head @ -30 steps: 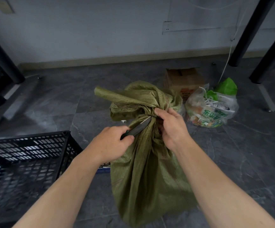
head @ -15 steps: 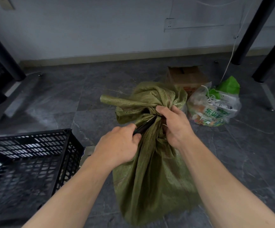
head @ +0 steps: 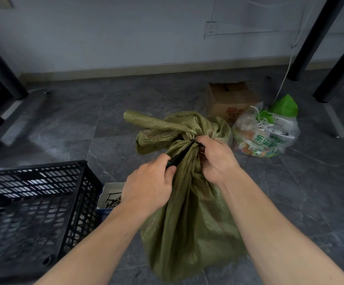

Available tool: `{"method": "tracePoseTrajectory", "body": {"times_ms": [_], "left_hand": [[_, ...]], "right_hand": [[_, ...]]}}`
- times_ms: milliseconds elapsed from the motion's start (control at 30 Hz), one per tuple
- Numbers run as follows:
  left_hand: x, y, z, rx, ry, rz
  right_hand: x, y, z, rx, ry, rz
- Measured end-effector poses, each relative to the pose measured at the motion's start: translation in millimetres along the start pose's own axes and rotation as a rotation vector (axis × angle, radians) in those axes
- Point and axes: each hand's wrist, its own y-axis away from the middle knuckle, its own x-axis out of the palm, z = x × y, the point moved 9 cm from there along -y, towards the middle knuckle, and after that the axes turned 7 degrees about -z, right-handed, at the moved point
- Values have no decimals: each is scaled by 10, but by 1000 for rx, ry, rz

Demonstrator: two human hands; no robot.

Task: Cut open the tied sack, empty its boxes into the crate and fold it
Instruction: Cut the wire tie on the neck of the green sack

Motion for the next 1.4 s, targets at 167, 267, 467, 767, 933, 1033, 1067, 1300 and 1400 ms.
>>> {"method": "tracePoseTrajectory", "body": {"times_ms": [167,267,467,767,933,1033,1067,1300,1400], "left_hand": [[50,15,-11,-36,2,3],[80,5,-12,-71,19,30],[88,-66,-2,-104,61,51],[188,-139,-30,-169,152,131],[284,-171,9,-240,340,183],[345,-120,46,-344,531,226],[363,-100,42,-379,591,243],[318,-105,48,-385,655,250],[192,-150,90,-339,640,240]], "right_hand": [[-5,15,-61,26,-42,-4],[13,13,-105,16,-42,-10],[54,18,-116,-42,-100,-51],[-10,34,-118,-113,-63,-136],[-7,39,-79,-170,-54,-160],[-17,39,-89,-178,-29,-168],[-21,37,-100,-176,-26,-171],[36,21,-95,-185,5,-109],[91,15,-21,-174,38,2]]}}
